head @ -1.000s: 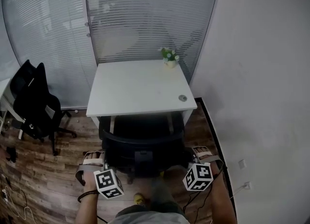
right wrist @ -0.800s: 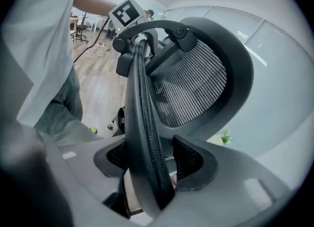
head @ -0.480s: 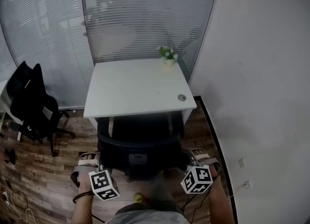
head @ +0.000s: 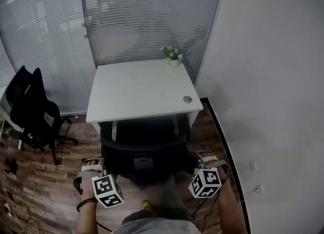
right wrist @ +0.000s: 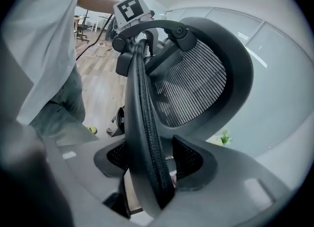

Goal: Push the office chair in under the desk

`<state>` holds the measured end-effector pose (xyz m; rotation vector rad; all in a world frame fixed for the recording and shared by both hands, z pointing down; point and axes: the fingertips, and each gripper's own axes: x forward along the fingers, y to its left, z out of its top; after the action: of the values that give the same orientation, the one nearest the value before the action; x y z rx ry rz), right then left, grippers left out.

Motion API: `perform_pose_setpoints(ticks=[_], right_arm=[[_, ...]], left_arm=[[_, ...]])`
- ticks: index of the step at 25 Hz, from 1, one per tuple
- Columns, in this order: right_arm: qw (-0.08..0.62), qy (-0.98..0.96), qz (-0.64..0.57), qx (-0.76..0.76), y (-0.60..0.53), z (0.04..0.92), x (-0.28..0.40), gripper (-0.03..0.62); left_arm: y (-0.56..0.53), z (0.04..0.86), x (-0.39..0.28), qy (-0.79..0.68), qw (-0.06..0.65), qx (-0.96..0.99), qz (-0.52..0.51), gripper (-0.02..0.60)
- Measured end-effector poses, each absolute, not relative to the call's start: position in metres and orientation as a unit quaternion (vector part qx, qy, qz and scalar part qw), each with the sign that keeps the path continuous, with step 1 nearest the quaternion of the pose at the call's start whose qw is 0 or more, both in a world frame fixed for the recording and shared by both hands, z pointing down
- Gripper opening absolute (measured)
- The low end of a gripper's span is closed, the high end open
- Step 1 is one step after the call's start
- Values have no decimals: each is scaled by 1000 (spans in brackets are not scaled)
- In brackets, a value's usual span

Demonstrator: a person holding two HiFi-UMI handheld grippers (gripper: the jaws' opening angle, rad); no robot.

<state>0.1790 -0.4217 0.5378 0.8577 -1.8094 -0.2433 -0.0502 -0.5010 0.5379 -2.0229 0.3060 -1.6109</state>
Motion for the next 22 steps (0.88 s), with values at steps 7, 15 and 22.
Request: perform_pose_setpoints(ticks=[7,15,22], right_arm=[[525,-763,-101,363,-428,536,180,233],[524,-762,-109,365,-424,537,183,232],[518,-771,-113,351,-421,539,194,232]], left_arm=[[-512,536,-48,121,273,-746,-595,233],[-510,539,-44,134,275,-741,-597,238],[-501,540,-36,144,258,-737,-607,238]])
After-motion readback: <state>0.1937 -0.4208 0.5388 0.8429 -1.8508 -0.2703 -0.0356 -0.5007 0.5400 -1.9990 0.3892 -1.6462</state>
